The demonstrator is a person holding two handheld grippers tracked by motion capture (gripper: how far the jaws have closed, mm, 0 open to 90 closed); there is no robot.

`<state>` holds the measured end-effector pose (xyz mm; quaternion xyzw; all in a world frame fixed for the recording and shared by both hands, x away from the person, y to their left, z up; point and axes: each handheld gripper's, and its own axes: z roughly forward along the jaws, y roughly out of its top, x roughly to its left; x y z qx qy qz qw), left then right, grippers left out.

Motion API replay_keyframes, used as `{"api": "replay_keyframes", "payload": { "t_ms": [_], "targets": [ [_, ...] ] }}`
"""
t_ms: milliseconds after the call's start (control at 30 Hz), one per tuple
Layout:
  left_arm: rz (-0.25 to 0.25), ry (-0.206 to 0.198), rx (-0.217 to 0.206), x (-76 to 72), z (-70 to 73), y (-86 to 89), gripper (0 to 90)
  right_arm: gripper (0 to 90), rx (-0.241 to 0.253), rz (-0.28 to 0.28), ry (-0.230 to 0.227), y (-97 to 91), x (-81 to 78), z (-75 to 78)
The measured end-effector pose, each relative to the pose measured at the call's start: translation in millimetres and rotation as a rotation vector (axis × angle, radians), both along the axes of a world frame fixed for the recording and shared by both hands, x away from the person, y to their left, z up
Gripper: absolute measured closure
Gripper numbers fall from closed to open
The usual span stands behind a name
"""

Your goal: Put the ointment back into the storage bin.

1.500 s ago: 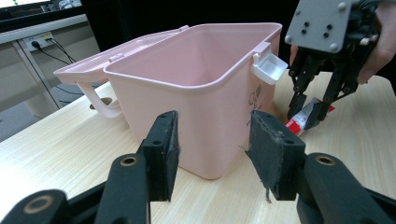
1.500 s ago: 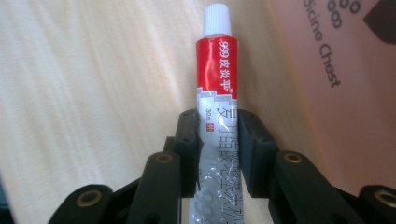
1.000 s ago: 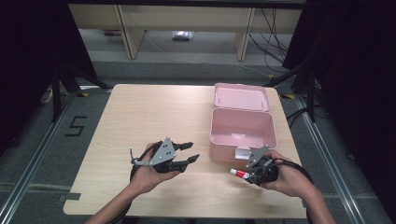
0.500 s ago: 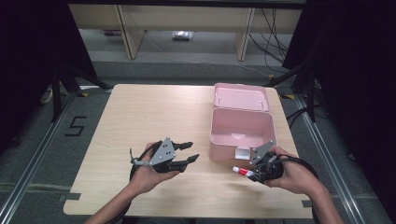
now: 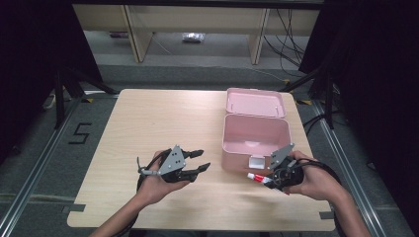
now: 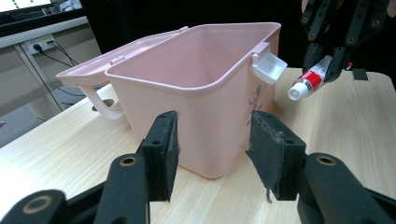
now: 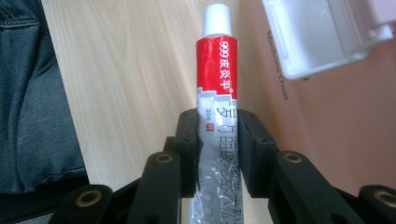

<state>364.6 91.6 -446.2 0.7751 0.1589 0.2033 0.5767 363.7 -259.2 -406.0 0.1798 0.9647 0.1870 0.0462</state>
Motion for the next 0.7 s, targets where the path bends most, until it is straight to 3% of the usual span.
{"api": "replay_keyframes", "payload": {
  "t_ms": [267, 533, 667, 700],
  "targets": [
    [-0.004, -0.004, 0.001, -0.1, 0.9, -0.5, 52.0, 72.3, 0.017, 0.044, -0.017, 1.9, 4.5, 8.0],
    [-0.004, -0.004, 0.002, -0.4, 0.7, -0.4, 52.0, 72.3, 0.012, 0.028, -0.011, 4.7, 3.7, 15.1],
    [-0.007, -0.003, 0.008, -0.7, 0.5, -0.5, 52.0, 72.3, 0.012, 0.034, -0.017, 4.8, 4.7, 18.5],
    [-0.007, -0.002, 0.008, -0.7, 0.3, -0.6, 52.0, 72.3, 0.015, 0.058, -0.022, 4.9, 6.5, 19.0]
  ]
}}
